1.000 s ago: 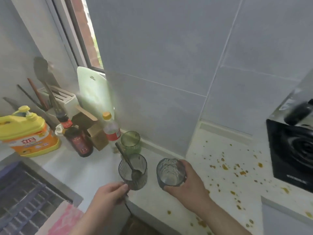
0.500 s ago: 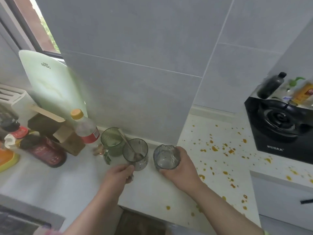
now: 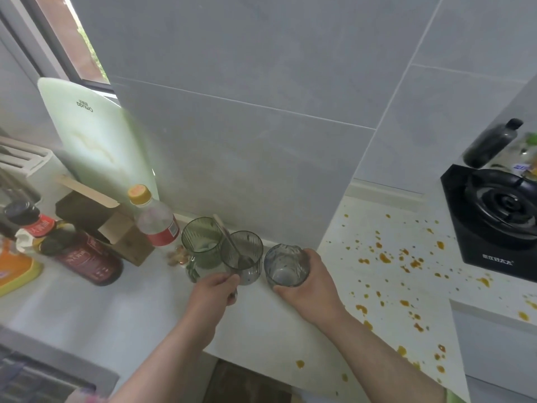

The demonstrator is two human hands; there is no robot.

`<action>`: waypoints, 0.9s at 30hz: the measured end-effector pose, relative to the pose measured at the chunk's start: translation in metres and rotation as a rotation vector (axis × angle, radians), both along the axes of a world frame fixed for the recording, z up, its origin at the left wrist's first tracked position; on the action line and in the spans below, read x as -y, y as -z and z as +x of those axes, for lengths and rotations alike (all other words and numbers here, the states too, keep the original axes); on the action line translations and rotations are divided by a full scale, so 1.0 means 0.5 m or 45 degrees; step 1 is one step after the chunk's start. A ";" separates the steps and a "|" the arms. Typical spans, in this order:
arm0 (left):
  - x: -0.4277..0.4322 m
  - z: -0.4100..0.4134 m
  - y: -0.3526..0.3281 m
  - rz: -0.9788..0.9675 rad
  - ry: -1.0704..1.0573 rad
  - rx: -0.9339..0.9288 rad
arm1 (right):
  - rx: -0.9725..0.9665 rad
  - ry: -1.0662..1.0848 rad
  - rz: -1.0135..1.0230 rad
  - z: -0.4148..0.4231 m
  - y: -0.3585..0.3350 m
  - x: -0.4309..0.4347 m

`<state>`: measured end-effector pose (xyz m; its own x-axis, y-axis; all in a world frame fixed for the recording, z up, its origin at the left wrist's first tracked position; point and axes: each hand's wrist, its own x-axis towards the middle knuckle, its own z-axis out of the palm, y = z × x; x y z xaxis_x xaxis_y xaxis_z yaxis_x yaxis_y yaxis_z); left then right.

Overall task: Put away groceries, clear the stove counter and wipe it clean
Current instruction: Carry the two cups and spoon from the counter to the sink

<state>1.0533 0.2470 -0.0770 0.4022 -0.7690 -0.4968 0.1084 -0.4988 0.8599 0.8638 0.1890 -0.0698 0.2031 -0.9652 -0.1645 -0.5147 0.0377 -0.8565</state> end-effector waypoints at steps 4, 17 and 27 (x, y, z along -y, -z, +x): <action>0.011 0.002 0.005 -0.008 0.007 -0.006 | 0.034 0.005 -0.006 0.005 0.001 0.009; 0.034 -0.002 0.019 0.064 -0.038 0.033 | 0.076 0.022 0.023 0.005 0.025 0.018; 0.027 -0.006 0.006 0.051 -0.058 0.054 | 0.033 -0.019 0.046 0.000 0.044 0.011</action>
